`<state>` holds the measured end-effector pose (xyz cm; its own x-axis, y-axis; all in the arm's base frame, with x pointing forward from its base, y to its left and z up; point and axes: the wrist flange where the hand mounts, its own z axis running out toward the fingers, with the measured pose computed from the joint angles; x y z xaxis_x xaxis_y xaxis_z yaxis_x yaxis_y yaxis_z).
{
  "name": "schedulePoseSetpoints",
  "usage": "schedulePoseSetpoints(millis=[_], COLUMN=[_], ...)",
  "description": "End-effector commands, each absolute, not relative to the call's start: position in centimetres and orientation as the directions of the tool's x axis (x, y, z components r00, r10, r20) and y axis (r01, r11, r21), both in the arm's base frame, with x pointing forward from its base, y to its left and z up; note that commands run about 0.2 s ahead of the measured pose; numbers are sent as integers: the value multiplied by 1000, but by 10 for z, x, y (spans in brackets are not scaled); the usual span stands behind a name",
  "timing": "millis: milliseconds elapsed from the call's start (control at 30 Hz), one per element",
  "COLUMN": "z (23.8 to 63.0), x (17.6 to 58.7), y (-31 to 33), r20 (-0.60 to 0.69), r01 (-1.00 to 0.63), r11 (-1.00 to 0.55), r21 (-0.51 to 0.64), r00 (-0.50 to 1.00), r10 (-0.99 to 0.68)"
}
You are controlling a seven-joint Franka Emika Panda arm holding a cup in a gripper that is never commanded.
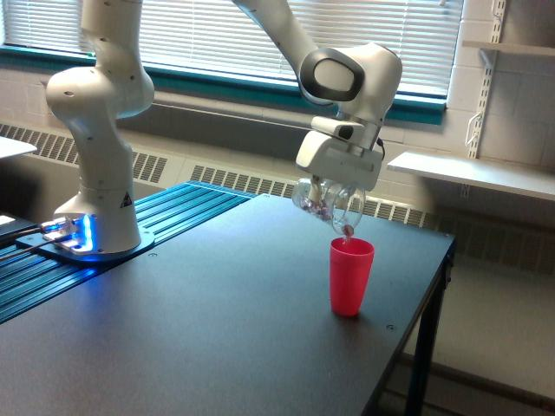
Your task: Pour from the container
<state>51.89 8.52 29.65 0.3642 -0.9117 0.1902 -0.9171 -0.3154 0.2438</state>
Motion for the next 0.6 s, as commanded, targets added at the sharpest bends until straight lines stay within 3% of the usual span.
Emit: schedulePoseSetpoints(millis=[33, 600], z=[298, 292], x=[516, 520], y=[86, 80], r20=[137, 64], r01=[-903, -897], r11=[-342, -345], r21=[261, 275], r00=[385, 376], r10=[-913, -925])
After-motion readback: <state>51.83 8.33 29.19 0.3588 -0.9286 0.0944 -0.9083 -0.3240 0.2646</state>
